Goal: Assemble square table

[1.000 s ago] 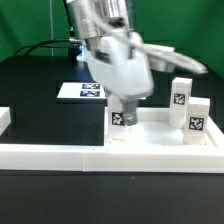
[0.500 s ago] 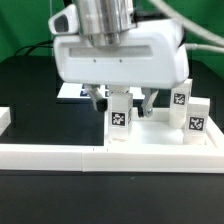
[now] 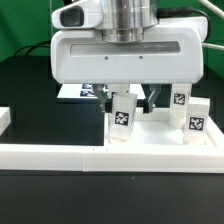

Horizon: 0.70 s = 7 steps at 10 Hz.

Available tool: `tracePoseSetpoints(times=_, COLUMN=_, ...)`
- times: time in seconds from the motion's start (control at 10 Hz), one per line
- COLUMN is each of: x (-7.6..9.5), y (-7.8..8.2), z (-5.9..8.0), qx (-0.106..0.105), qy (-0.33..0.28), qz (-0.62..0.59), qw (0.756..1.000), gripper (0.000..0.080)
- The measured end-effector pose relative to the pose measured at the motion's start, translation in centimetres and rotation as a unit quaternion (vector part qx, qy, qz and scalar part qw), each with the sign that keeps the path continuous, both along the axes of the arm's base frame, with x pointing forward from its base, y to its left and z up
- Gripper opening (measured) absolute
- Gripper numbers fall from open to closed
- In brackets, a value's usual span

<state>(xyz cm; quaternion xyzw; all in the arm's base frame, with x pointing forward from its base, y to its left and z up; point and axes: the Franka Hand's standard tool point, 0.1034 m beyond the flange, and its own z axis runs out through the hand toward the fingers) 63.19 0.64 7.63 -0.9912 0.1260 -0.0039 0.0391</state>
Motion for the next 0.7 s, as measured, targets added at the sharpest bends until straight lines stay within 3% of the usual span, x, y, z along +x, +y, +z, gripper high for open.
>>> tracePoseSetpoints(times=0.1, x=-0.07, y=-0.22, z=-0.07, qx=0.0, qy=0.005, qz=-0.05, qw=0.999, gripper=0.0295)
tracePoseSetpoints(times=0.3, x=-0.05, y=-0.42, z=-0.07, qx=0.003, qy=0.009, qz=-0.13, qw=0.991, gripper=0.0295)
tracePoseSetpoints(times=0.5, x=-0.16, y=-1.05, z=-0.19, qx=0.019, qy=0.023, qz=-0.32, qw=0.947, gripper=0.0295)
tracePoseSetpoints(times=0.7, x=-0.74, y=-0.52, z=-0.31, qx=0.033, qy=0.062, qz=-0.485, qw=0.872, gripper=0.0294)
